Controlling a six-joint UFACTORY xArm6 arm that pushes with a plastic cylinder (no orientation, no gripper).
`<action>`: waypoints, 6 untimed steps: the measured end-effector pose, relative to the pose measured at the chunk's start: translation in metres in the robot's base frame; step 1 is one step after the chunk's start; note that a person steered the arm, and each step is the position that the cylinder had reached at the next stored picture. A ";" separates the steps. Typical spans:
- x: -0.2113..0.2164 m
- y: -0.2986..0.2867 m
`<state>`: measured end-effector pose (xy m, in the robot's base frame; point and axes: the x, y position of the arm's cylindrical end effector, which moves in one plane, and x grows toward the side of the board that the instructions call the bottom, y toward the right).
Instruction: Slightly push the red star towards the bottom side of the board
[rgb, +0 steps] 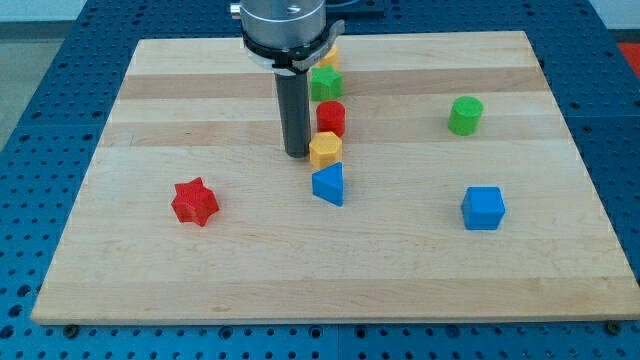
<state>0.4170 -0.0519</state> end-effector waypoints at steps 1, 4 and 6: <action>-0.005 -0.056; 0.041 -0.172; 0.057 -0.153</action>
